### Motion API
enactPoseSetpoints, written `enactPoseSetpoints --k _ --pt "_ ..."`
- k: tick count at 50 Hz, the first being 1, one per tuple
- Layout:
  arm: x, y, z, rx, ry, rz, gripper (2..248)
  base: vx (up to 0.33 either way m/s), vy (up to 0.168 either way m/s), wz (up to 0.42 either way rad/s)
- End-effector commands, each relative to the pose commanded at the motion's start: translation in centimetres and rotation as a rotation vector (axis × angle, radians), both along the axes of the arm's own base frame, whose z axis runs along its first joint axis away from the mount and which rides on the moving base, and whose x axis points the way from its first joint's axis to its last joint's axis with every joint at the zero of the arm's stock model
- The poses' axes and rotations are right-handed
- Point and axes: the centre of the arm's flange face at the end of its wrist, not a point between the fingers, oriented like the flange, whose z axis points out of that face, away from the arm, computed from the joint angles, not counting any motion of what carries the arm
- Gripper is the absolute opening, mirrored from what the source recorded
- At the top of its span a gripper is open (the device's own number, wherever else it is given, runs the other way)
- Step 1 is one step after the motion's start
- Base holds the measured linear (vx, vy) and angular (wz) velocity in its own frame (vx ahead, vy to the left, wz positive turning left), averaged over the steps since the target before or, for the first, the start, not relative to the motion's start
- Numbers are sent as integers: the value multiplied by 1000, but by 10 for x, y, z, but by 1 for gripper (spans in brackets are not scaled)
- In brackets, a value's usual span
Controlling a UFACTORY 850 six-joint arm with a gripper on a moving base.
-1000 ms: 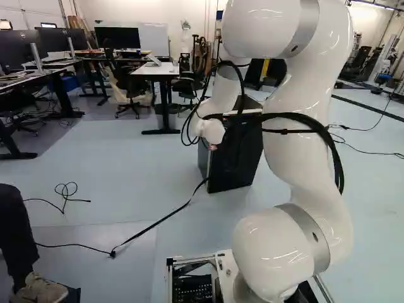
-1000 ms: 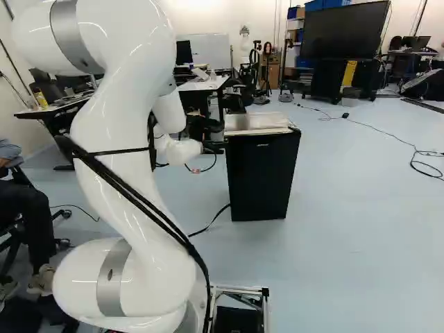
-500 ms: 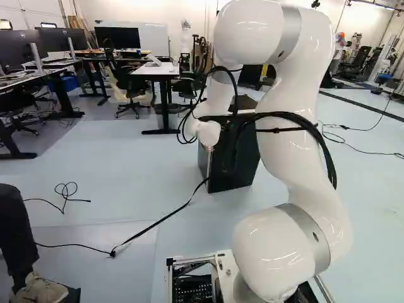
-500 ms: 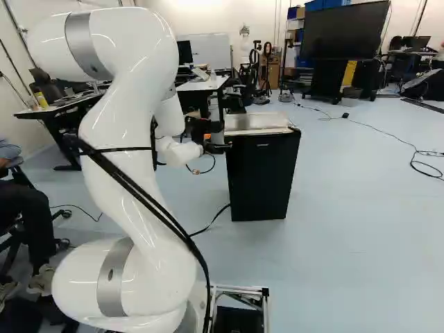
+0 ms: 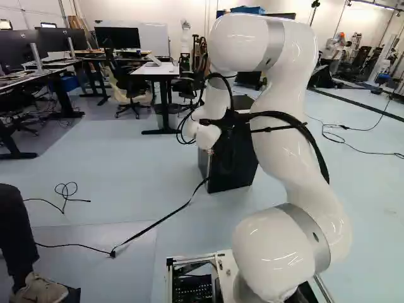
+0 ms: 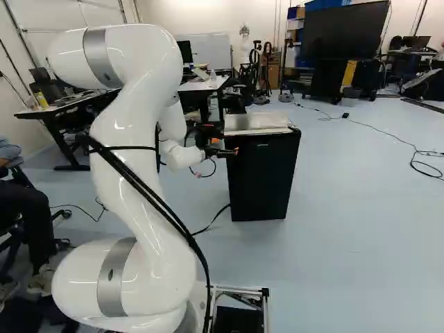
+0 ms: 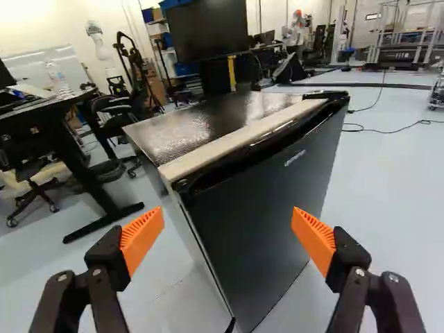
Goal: Open the fridge door
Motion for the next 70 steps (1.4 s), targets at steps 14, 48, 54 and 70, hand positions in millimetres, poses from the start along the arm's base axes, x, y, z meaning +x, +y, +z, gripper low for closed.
enactPoseSetpoints --k 14,48,54,70 --pt "4 2 -10 -2 2 -25 247 0 0 0" --pt "2 19 -11 -17 12 10 247 0 0 0" --pt "2 19 -11 -59 38 21 247 0 0 0" --pt "2 19 -11 -162 99 49 247 0 0 0"
